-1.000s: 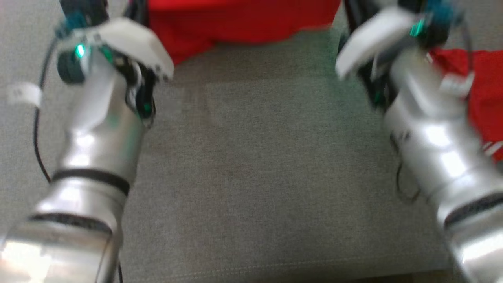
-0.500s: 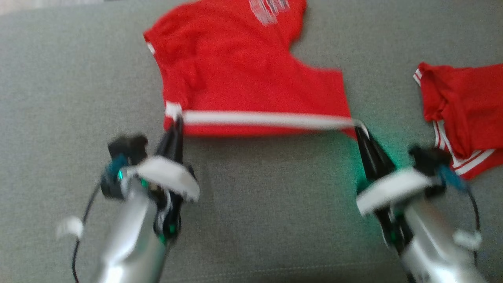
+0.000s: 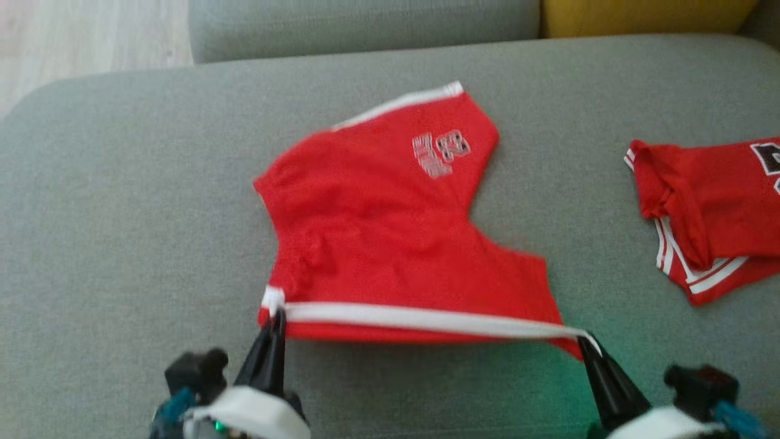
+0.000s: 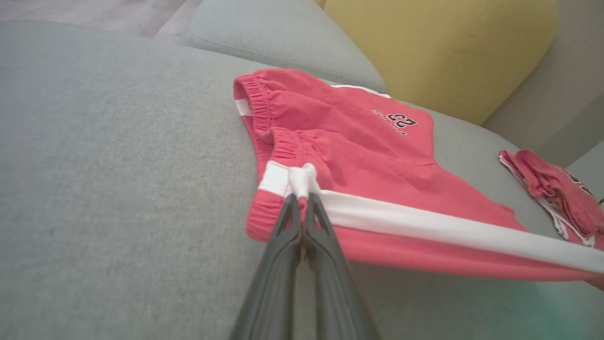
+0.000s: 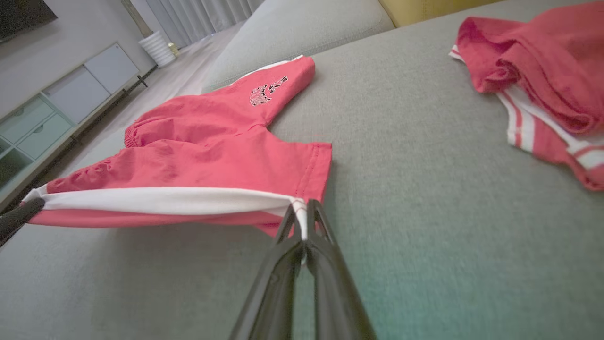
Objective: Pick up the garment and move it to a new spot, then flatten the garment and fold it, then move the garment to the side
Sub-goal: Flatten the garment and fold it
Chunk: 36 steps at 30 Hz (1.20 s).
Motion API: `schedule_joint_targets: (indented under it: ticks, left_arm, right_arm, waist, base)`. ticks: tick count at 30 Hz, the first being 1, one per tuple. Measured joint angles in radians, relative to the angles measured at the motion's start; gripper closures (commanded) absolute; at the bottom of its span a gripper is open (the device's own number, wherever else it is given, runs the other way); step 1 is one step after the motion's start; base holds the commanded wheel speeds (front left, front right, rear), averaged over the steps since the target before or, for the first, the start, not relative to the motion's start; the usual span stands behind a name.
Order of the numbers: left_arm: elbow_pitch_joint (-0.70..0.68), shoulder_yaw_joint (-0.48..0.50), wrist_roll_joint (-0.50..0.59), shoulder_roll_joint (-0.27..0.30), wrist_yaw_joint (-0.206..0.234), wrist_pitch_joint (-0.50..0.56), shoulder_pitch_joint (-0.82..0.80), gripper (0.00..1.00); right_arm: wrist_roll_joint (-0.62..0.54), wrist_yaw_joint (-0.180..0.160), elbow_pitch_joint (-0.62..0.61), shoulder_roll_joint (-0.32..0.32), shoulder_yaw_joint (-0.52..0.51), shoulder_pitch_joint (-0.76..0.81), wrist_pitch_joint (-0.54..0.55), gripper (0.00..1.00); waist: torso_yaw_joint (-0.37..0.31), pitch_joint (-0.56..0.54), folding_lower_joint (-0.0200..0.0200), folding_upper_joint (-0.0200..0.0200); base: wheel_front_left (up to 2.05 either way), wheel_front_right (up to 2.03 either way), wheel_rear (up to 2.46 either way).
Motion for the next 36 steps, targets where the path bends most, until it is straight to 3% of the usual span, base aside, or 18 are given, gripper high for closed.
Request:
schedule_joint_targets:
  ticks: [8, 16, 26, 32, 36]
  left_arm:
    - [-0.179, -0.003, -0.015, 0.024, 0.064, 0.102, 0.143, 1.00]
    - [-0.219, -0.004, -0.029, 0.042, 0.062, 0.149, 0.121, 1.00]
    - [-0.102, -0.001, -0.099, 0.028, -0.014, 0.201, -0.197, 1.00]
    - [0.032, 0.013, -0.160, 0.003, -0.045, 0.226, -0.403, 1.00]
    - [0.114, 0.022, -0.188, -0.013, -0.054, 0.226, -0.484, 1.00]
  right_arm:
    - [-0.032, 0.005, -0.179, 0.042, -0.054, 0.154, 0.105, 1.00]
    - [-0.049, 0.007, -0.197, 0.044, -0.072, 0.122, 0.130, 1.00]
    - [-0.004, 0.007, -0.021, -0.094, -0.052, -0.295, 0.129, 1.00]
    - [0.056, 0.007, 0.196, -0.177, 0.050, -0.656, 0.111, 1.00]
    - [0.085, 0.007, 0.319, -0.211, 0.124, -0.797, 0.092, 1.00]
  waist:
    - [0.005, -0.033, 0.0000, 0.0000]
    - [0.014, -0.018, 0.0000, 0.0000]
    - [0.042, 0.089, 0.0000, 0.0000]
    - [0.068, 0.192, 0.0000, 0.0000]
    - [0.088, 0.234, 0.0001, -0.0001]
  base:
    - [0.00, 0.00, 0.00]
    - [0.00, 0.00, 0.00]
    - [0.00, 0.00, 0.00]
    - [0.00, 0.00, 0.00]
    - [0.00, 0.00, 0.00]
